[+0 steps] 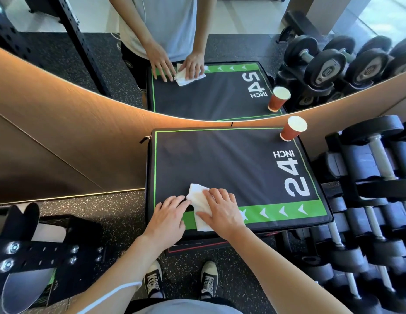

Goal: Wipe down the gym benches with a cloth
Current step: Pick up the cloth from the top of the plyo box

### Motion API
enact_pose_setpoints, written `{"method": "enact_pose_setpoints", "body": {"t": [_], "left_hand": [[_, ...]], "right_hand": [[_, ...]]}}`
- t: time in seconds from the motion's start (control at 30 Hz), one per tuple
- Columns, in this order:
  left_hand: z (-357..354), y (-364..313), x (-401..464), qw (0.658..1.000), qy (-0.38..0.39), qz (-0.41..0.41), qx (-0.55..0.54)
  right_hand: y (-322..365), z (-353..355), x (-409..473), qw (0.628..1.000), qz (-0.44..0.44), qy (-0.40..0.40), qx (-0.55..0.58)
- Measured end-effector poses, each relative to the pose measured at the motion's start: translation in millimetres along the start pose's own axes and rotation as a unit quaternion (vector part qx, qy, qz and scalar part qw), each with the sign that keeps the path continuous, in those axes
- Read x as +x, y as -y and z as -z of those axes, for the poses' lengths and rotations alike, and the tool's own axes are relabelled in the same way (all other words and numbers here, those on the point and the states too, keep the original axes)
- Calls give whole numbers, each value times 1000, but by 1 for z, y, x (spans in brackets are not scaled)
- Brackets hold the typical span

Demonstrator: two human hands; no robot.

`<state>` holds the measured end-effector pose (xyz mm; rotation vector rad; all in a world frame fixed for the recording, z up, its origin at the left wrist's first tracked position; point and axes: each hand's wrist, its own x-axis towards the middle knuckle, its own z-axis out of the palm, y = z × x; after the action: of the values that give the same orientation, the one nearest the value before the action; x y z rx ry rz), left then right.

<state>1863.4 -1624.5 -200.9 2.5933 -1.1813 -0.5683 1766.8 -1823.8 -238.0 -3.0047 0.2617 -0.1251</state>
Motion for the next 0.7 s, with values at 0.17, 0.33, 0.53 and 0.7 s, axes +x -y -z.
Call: {"method": "enact_pose_setpoints", "body": {"t": [0.17,0.33,0.53,0.7], "left_hand": [[5,-2,2,1000,-17,13,-2],[11,-4,0,999,-39,23,-9],[16,-14,0,997,-69,35,-27],[24,-31,2,994,-97,37,-34]], "right_hand": [[8,2,8,999,-3,-21,-30],[14,11,12,999,-38,-19,-6],[1,32,8,998,-53,-23,27],[-23,47,5,995,-85,-11,44]]}}
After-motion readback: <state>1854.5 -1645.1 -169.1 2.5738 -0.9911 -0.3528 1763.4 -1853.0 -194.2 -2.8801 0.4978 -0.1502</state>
